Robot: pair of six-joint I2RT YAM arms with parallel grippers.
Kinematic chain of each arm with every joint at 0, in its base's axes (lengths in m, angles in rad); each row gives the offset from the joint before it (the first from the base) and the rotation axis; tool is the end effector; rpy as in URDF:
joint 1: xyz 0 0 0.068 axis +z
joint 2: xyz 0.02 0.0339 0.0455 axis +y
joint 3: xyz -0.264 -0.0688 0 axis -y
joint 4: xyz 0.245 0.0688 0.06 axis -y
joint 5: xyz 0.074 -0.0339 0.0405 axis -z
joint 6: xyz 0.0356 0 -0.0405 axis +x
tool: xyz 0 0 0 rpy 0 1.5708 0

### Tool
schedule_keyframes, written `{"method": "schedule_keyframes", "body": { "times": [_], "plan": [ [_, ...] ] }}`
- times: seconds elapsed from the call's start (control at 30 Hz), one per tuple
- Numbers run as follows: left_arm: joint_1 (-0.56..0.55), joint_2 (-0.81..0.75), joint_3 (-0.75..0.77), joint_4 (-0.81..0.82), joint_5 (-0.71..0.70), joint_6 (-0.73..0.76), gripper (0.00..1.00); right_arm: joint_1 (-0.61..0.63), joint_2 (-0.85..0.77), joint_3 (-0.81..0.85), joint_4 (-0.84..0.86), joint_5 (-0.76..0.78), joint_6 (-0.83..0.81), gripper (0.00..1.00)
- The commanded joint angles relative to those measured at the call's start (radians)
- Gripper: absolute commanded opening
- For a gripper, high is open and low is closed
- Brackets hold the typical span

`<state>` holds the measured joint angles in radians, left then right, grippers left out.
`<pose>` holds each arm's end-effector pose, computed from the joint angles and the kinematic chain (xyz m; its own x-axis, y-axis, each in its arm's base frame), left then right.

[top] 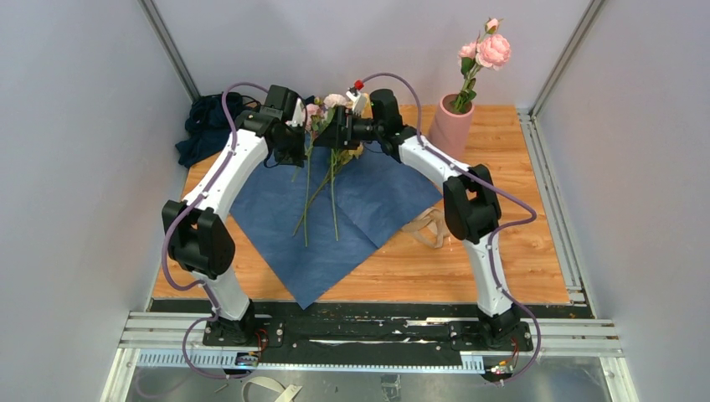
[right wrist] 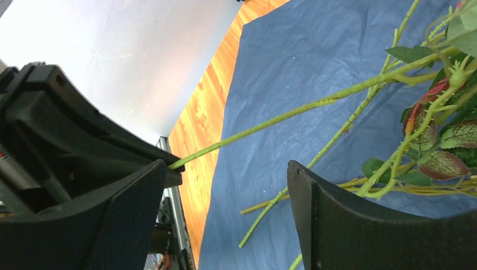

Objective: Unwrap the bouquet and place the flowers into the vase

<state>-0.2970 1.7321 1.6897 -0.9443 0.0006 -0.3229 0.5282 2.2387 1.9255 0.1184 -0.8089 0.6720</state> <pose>0.3539 -0.1083 0.3322 -0.8494 -0.0719 -0.5228 0.0247 0.9842 -0.1755 0.4463 0.2903 0.2833 -0.7291 0.0721 -0.6806 -0.6480 0.2474 0.7204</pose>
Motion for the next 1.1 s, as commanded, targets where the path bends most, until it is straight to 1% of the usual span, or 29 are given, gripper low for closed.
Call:
{"method": "schedule_keyframes", "body": {
  "times": [0.0,0.33,0.47,0.57,0.6,0.63,0.67,0.7,0.77,0.8,0.87,0.97,1.07],
  "plan": [
    [-0.002,-0.031,0.001,0.007,0.036,-0.024,0.0,0.017,0.055,0.011,0.115,-0.025,0.137,0.82],
    [-0.006,-0.043,-0.011,0.007,0.067,-0.039,0.0,0.027,0.194,0.093,0.185,-0.003,0.243,0.79],
    [-0.014,-0.052,-0.033,0.004,0.075,-0.034,0.0,0.027,0.266,0.202,0.172,0.01,0.26,0.78],
    [-0.017,-0.066,-0.056,0.005,0.079,-0.031,0.0,0.027,0.338,0.302,0.143,0.019,0.267,0.73],
    [-0.017,-0.072,-0.067,0.004,0.081,-0.031,0.0,0.025,0.354,0.329,0.143,0.02,0.274,0.7],
    [-0.018,-0.078,-0.077,0.005,0.079,-0.031,0.0,0.026,0.368,0.353,0.142,0.023,0.281,0.65],
    [-0.018,-0.086,-0.087,0.004,0.077,-0.031,0.0,0.026,0.378,0.368,0.144,0.026,0.288,0.6],
    [-0.019,-0.092,-0.095,0.004,0.076,-0.031,0.0,0.026,0.382,0.378,0.148,0.03,0.292,0.53],
    [-0.019,-0.102,-0.108,0.0,0.072,-0.03,0.0,0.024,0.386,0.382,0.15,0.034,0.295,0.43],
    [-0.019,-0.105,-0.115,-0.002,0.07,-0.03,0.0,0.024,0.387,0.38,0.151,0.033,0.295,0.34],
    [-0.019,-0.112,-0.129,-0.002,0.068,-0.031,0.0,0.024,0.387,0.379,0.154,0.03,0.293,0.19],
    [-0.018,-0.122,-0.155,-0.003,0.067,-0.035,0.0,0.021,0.378,0.375,0.161,0.025,0.294,0.01],
    [-0.018,-0.13,-0.198,-0.002,0.049,-0.037,0.0,0.021,0.356,0.379,0.175,0.019,0.289,0.0]
  ]
}}
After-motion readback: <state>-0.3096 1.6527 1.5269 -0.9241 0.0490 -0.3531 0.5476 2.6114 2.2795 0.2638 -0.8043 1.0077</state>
